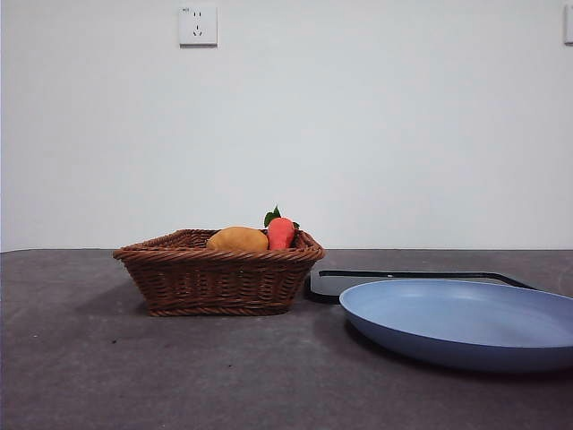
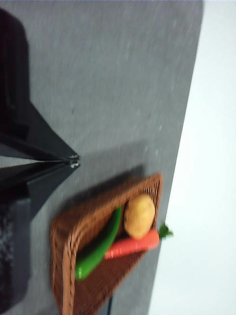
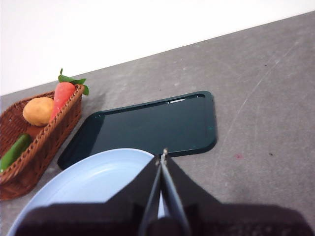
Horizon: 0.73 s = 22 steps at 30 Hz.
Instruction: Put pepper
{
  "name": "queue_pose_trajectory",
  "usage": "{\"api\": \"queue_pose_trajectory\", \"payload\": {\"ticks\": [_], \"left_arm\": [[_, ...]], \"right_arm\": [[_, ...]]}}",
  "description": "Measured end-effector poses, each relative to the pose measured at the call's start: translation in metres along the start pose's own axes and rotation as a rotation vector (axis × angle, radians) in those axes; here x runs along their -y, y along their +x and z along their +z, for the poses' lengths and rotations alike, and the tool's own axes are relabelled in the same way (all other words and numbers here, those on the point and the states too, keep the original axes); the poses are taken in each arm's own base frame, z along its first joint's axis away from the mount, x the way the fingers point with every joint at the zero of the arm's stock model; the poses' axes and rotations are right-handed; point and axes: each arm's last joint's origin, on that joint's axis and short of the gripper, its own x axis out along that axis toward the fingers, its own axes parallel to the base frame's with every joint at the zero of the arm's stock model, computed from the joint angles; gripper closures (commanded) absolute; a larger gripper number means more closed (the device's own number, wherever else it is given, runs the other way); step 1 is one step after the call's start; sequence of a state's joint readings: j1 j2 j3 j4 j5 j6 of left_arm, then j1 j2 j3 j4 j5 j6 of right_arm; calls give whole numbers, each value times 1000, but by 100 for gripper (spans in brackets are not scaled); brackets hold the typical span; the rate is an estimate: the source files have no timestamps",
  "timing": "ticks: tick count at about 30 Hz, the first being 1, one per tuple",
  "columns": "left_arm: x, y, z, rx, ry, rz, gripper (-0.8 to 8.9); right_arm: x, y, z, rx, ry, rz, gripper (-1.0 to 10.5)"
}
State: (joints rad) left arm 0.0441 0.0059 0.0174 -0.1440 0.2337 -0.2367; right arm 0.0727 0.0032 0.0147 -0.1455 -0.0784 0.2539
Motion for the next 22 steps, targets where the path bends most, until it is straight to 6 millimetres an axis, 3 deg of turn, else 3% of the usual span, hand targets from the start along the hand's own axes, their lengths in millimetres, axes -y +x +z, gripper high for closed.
{"api": "queue_pose_trajectory", "payload": {"ticks": [5,10,15,22], "left_arm": [[2,0,-1,-26,-94,-75,806],[6,-2,4,-78,-188,-143,806],[17,-10,40,-51,-202,-156,806],[32,-10,90,-139,-194,-246,806]], "right_arm": [[-2,-1,2,-9,86,37,941],[-10,-9,31,45,125,70,941],[-21,-16,69,58,130,75,941],[-35,-14,115,-109,86,120,941]]}}
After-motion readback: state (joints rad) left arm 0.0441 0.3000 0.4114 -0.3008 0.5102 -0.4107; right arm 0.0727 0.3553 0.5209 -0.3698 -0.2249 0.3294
